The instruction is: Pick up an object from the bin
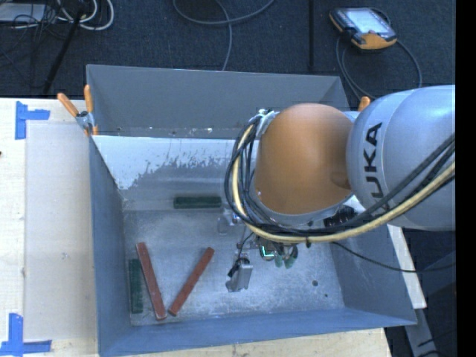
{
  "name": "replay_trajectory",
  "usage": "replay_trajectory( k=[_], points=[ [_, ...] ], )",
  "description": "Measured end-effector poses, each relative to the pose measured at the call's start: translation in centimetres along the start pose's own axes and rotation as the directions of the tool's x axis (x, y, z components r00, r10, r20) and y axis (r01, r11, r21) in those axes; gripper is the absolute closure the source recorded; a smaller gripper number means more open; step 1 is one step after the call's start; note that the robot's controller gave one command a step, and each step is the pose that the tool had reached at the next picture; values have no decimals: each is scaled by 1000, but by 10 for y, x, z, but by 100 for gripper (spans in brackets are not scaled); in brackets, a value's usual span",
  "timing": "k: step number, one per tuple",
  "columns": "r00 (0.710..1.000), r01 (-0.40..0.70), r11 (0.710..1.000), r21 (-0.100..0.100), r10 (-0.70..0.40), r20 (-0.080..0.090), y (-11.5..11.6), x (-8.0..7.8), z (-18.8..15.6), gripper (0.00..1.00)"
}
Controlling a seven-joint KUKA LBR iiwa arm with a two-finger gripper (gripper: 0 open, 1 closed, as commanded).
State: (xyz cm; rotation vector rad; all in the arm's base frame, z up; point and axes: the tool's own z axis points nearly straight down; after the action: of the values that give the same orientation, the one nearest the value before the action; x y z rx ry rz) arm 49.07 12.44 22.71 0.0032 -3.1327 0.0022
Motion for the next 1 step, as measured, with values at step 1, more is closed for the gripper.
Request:
replay_trajectory(
  k=[1],
  points=[
    [1000, -3, 1000, -1, 3, 7, -1, -2, -3, 0]
  ],
)
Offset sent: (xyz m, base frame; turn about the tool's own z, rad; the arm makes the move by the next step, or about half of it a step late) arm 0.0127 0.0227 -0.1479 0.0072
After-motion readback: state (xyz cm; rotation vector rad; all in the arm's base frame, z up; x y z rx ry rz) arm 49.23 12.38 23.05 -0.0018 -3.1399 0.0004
